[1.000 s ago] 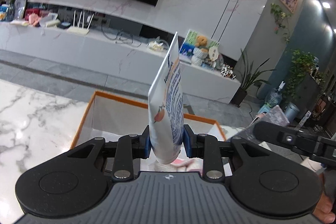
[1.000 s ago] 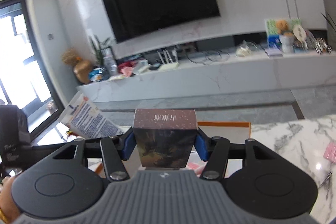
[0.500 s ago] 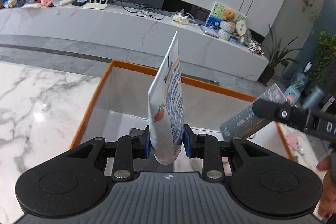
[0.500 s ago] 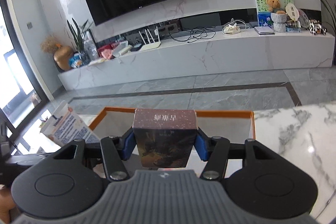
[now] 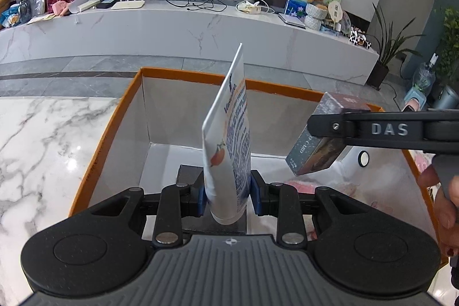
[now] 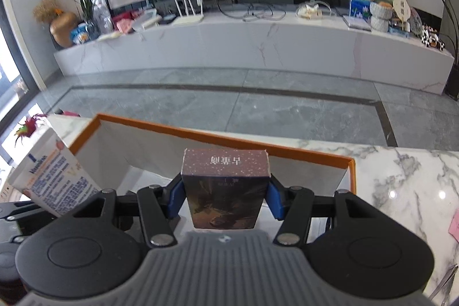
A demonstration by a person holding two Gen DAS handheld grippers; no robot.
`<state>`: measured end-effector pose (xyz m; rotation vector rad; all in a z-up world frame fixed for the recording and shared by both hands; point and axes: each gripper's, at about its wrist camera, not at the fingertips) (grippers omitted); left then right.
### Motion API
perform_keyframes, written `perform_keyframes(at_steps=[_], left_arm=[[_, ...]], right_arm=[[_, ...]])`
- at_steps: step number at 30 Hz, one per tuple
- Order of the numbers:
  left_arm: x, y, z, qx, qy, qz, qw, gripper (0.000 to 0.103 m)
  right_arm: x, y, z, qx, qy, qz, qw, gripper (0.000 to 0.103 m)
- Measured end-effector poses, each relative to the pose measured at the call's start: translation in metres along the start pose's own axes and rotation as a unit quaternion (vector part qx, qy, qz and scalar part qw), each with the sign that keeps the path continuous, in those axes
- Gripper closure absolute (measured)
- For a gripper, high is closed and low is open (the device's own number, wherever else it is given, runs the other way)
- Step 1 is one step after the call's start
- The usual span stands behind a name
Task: Organize objects
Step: 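Lower the lotion tube and book box down into the orange box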
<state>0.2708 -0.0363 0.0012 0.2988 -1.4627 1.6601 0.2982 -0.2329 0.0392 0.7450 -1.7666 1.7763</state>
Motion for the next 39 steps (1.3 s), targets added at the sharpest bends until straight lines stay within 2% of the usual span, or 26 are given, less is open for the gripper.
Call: perform_keyframes(at_steps=[9,16,20,29,39], left_arm=[[-0.006,-0.004,-0.005,0.008,-0.001,-0.008,0.9999,0.069],[-0.010,-0.008,-0.004,0.023,-0.008,-0.024,0.9994,0.069],[-0.018,-0.012,-0.003,0.023,-0.024,-0.052,0.9981,0.069],[-0.041,-0.024,0.000,-0.002,-0.028,-0.136,0.9904,0.069],[-0.046,-0.025,0.004,-0.005,-0.032,-0.154,0.9875,0.069]], right_arm=[[-0.020,0.002,-0.004,0.005,0.012,-0.033,0.999,0.044],[-0.021,0.001,-0.005,0.007,0.006,-0.039,0.999,0.044],[-0.021,-0.001,-0.005,0.007,0.004,-0.044,0.999,0.044],[-0.026,-0.005,-0.005,0.019,0.009,-0.052,0.998,0.044],[-0.041,-0.002,-0.009,0.013,0.011,-0.076,0.997,0.044]])
Point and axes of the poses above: each gripper's, at about its wrist camera, not at the fingertips, and x roughly against the way its jaws point, z to its right, y to its underside, and after that the axes turned 10 degrees about y, right-handed
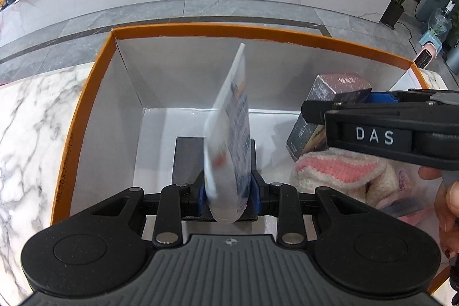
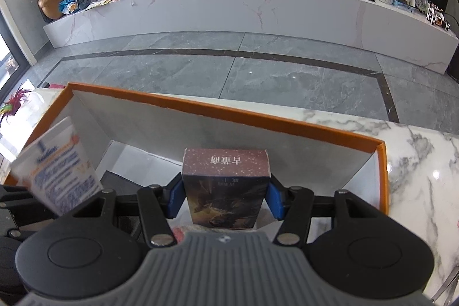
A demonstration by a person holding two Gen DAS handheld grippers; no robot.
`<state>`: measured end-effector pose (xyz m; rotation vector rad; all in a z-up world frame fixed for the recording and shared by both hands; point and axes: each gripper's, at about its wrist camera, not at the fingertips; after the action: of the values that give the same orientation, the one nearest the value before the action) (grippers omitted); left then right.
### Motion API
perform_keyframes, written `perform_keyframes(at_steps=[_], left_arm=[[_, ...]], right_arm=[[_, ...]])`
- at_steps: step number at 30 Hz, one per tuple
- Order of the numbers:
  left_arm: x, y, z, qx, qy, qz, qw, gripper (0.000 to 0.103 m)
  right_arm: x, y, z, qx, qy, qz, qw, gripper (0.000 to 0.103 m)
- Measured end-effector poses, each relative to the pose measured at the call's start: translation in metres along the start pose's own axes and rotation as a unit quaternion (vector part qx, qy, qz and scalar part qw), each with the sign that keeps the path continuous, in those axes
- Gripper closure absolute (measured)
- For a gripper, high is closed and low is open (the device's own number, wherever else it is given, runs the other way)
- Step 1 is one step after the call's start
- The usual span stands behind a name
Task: Organize objects
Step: 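Lower the lotion tube and book box down into the orange box, then open the left gripper to release the tube while the right releases the book box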
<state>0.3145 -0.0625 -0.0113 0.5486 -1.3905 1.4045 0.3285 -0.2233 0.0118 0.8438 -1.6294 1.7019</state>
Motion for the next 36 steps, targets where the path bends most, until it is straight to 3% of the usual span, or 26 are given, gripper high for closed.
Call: perform_keyframes(at_steps=[4,8,10,12,17,31,36], left_arm=[[0.007,0.000,0.001,-0.005,0.007,-0.003,1.0000,0.070],[0.017,-0.002,-0.014,0.047,0.110,-0.002,0.9929,0.071],[0.012,-0.001,-0.018,0.068,0.136,-0.012,0.9883,0.071],[0.005,0.001,-0.016,0.064,0.113,-0.027,0.9911,0.070],[0.006,0.000,-0.012,0.057,0.086,-0.021,0.9945,0.070],[0.012,0.003,-0.007,0.045,0.067,-0.015,0.9966,0.070],[0.011,0.003,-0.006,0.042,0.065,-0.015,0.9969,0.070]], right_arm=[[0.001,-0.002,0.001,0.003,-0.002,-0.004,1.000,0.044],[0.003,-0.002,-0.001,0.015,-0.003,-0.006,1.000,0.044],[0.003,-0.002,-0.001,0.015,-0.003,-0.007,1.000,0.044],[0.003,-0.001,-0.001,0.014,-0.004,-0.008,1.000,0.044],[0.002,-0.001,-0.002,0.016,-0.006,-0.008,1.000,0.044],[-0.007,-0.008,-0.001,0.010,-0.003,-0.025,1.000,0.044],[-0.009,-0.014,-0.015,0.053,0.004,-0.035,0.998,0.044]])
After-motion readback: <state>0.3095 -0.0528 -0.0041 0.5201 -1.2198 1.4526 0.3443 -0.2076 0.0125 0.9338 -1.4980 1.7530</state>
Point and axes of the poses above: each gripper's, at about its wrist camera, not at the fingertips, and x roughly against the way its jaws point, z to its right, y to its underside, and after that the axes turned 10 degrees about y, right-handed
